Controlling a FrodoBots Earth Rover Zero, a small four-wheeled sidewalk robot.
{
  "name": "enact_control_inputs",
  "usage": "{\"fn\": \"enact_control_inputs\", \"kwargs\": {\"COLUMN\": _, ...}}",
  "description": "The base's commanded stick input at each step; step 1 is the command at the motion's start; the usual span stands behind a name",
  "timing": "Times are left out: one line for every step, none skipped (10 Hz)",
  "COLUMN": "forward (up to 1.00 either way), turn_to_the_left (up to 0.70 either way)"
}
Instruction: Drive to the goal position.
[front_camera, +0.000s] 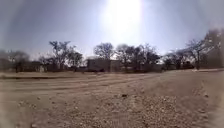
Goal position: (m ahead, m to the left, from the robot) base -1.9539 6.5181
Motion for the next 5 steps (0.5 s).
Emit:
{"fn": "enact_control_inputs", "kwargs": {"forward": -0.5, "turn_to_the_left": 0.0}}
{"fn": "enact_control_inputs", "kwargs": {"forward": -0.5, "turn_to_the_left": 0.0}}
{"fn": "enact_control_inputs", "kwargs": {"forward": -0.5, "turn_to_the_left": 0.0}}
{"fn": "enact_control_inputs", "kwargs": {"forward": -0.5, "turn_to_the_left": 0.0}}
{"fn": "enact_control_inputs", "kwargs": {"forward": -0.18, "turn_to_the_left": 0.32}}
